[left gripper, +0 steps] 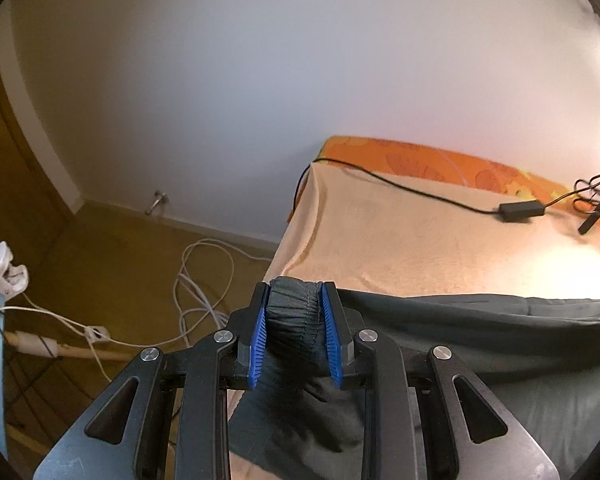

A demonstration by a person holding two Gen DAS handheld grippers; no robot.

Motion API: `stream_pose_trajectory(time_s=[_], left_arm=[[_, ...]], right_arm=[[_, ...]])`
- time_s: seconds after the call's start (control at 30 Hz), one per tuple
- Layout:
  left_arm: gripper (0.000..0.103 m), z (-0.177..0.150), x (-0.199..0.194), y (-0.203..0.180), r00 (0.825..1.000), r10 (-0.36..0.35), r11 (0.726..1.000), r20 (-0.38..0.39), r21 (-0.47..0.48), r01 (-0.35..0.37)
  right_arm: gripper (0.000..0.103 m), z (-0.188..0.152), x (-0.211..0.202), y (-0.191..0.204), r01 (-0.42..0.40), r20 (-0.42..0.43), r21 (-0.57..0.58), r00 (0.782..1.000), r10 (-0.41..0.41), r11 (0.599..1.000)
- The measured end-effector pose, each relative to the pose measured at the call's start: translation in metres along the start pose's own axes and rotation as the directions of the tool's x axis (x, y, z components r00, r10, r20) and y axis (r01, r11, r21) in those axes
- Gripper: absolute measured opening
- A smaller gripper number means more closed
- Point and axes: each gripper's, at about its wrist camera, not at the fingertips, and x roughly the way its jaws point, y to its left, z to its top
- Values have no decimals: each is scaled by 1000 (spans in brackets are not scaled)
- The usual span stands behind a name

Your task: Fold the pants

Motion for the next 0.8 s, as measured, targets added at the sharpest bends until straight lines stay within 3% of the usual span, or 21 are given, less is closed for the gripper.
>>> stream_pose_trajectory(time_s=[0.17,0.27,0.5,0.53,0.6,0.67,0.73,0.8], left_arm=[[24,-6,13,0,999,18,1000,-45,-14,-19],[26,-4,14,2,999,21,999,-38,-34,-22],[31,1,8,0,995,100,994,-11,-38,-101],[33,2,6,2,993,117,992,-5,-44,-117],[33,4,1,7,993,114,990,-8,-79,-114],[33,4,-6,8,993,117,990,4,-81,-117],[33,3,-20,0,992,126,991,20,-45,-125],[33,2,-32,-10,995,95,995,39,-23,-94]], right_arm=[[1,4,10,0,14,-7,-2,1000,-14,1000],[1,6,16,2,21,-26,-16,999,-21,1000],[2,5,30,0,26,-73,-9,997,-26,1000],[6,6,31,-2,25,-83,0,996,-24,1000],[32,7,34,-10,9,-103,32,995,-6,999],[40,5,33,-18,-6,-100,74,995,14,997],[42,6,30,-27,-44,-99,121,994,56,992],[46,6,20,-34,-73,-78,159,993,86,985]])
